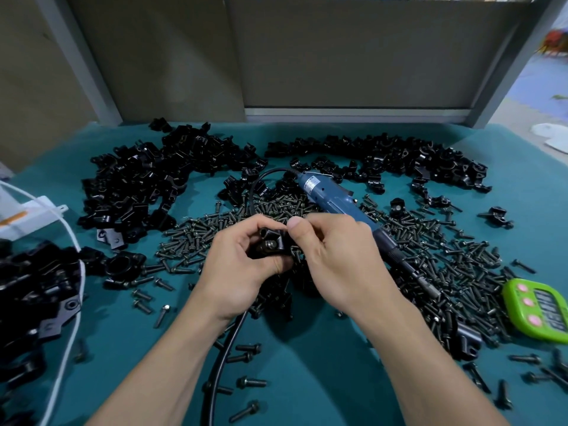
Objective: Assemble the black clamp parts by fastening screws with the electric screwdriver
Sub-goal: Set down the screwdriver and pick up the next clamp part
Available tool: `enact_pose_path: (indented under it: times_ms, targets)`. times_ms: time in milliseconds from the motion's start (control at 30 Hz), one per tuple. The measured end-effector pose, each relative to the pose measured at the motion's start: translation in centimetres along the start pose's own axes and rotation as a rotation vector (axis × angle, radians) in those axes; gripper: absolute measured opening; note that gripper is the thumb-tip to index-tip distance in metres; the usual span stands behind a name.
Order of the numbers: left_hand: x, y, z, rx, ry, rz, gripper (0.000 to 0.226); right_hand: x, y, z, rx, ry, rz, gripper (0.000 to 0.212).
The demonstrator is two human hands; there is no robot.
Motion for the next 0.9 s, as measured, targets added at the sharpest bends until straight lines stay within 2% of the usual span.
enact_pose_path:
  times_ms: [100,200,400,467,567,633,767,900]
  targets:
    - [0.06,0.02,-0.12,0.016,0.001,0.019,0.033,0.12,0.09,-0.15,0.044,0.012,-0.050,0.015]
    - [0.01,0.10,-0.15,0.037,-0.004,0.025,0.034,0.20,-0.27,-0.02,0.036,-0.005,-0.066,0.018]
    - [-0.25,-0.02,0.08,0.072,-0.026,0.027,0.042,0.08,-0.74,0.42,-0.046,-0.055,0.001,0.051]
    - [-0.16,0.10,-0.01,0.075,-0.029,0.040,0.042,0.03,-0.45,0.38,0.008,-0.008,-0.018,0.045]
    - [-0.08,0.25,-0.14,0.075,-0.017,0.063,0.039,0.14,0.06,0.15,0.074,0.028,-0.056,0.018]
    - [-0.13,0.11,-0.13,0.088,-0.020,0.051,0.039,0.06,-0.22,0.07,0.046,0.023,-0.040,0.022]
    - [-0.19,0.13,0.03,0.090,-0.040,0.043,0.046,0.01,-0.55,0.18,-0.085,-0.020,-0.005,0.044]
    - [-0.22,0.33,-0.10,0.124,-0.025,0.071,0.043,0.14,-0.35,0.24,0.027,0.000,-0.057,0.023]
Point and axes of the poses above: each hand's wrist, its own x-axis towards the middle knuckle, its own y-axis out of the back of the hand, z = x × y, the point moved 4 cm from there along x, towards the middle knuckle, and after that the axes turned 5 degrees about -x, right-handed, at the moved point
